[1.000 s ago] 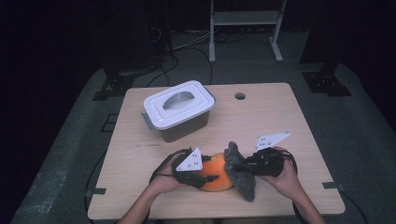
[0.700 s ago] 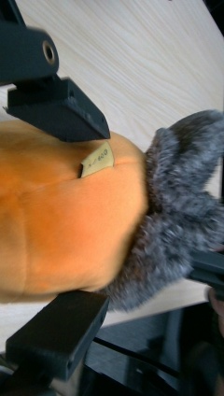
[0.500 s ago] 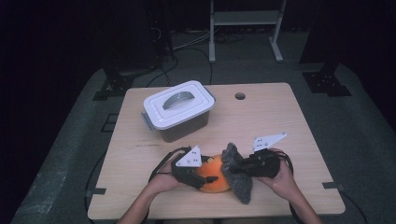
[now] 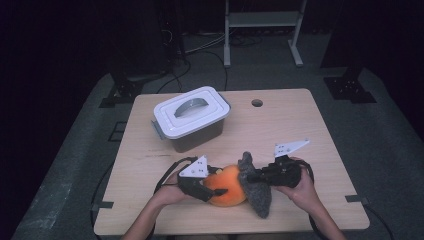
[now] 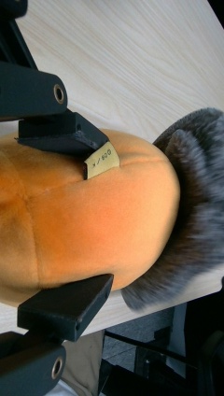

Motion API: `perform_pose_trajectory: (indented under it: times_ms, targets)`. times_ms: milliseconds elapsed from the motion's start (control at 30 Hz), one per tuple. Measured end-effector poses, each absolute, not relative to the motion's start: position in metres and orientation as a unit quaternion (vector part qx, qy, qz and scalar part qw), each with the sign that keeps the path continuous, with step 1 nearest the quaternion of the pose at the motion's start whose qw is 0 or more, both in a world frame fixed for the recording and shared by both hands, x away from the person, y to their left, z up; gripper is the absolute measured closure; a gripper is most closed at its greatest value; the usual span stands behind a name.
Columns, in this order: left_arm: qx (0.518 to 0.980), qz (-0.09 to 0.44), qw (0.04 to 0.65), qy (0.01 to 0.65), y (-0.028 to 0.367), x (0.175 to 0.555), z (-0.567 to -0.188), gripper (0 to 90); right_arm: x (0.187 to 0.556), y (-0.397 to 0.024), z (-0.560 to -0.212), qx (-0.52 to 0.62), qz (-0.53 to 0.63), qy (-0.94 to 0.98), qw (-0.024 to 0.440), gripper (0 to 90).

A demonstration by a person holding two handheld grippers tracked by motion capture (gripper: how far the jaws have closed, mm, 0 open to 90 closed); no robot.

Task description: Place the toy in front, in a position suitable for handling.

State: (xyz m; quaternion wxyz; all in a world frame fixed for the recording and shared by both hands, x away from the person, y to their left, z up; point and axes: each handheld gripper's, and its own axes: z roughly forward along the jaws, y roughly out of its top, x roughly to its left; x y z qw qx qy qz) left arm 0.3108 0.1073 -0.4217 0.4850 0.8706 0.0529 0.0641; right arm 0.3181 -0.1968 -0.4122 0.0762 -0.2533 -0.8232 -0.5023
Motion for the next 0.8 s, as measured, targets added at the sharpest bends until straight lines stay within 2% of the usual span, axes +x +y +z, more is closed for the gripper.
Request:
perform_pose_trajectory:
  times_ms: [100, 267, 467, 600, 667, 700, 733, 800]
  targets:
    - [0.869, 0.074, 0.486, 0.059, 0.109, 0.311, -0.423, 35.7, 0.320, -0.199, -0.420, -0.261, -0.491, -0.827, 0.082, 76.1]
    - [0.863, 0.125, 0.488, 0.045, 0.104, 0.308, -0.419, 44.5, 0.324, -0.211, -0.423, -0.281, -0.483, -0.826, 0.074, 76.1]
    - [0.856, 0.149, 0.494, 0.023, 0.098, 0.305, -0.418, 45.2, 0.325, -0.210, -0.412, -0.274, -0.512, -0.812, 0.063, 76.1]
    - [0.860, 0.129, 0.493, 0.031, 0.099, 0.307, -0.418, 39.6, 0.325, -0.205, -0.418, -0.274, -0.506, -0.815, 0.070, 76.2]
    - [0.864, 0.092, 0.490, 0.067, 0.097, 0.311, -0.416, 25.5, 0.323, -0.203, -0.417, -0.268, -0.502, -0.820, 0.064, 76.1]
    - [0.866, 0.087, 0.487, 0.070, 0.097, 0.311, -0.416, 23.0, 0.321, -0.201, -0.417, -0.264, -0.498, -0.824, 0.061, 76.1]
    - [0.867, 0.083, 0.486, 0.068, 0.097, 0.312, -0.417, 23.7, 0.321, -0.200, -0.417, -0.262, -0.497, -0.825, 0.058, 76.1]
    - [0.868, 0.091, 0.484, 0.065, 0.099, 0.310, -0.418, 34.4, 0.320, -0.201, -0.418, -0.264, -0.494, -0.826, 0.060, 76.1]
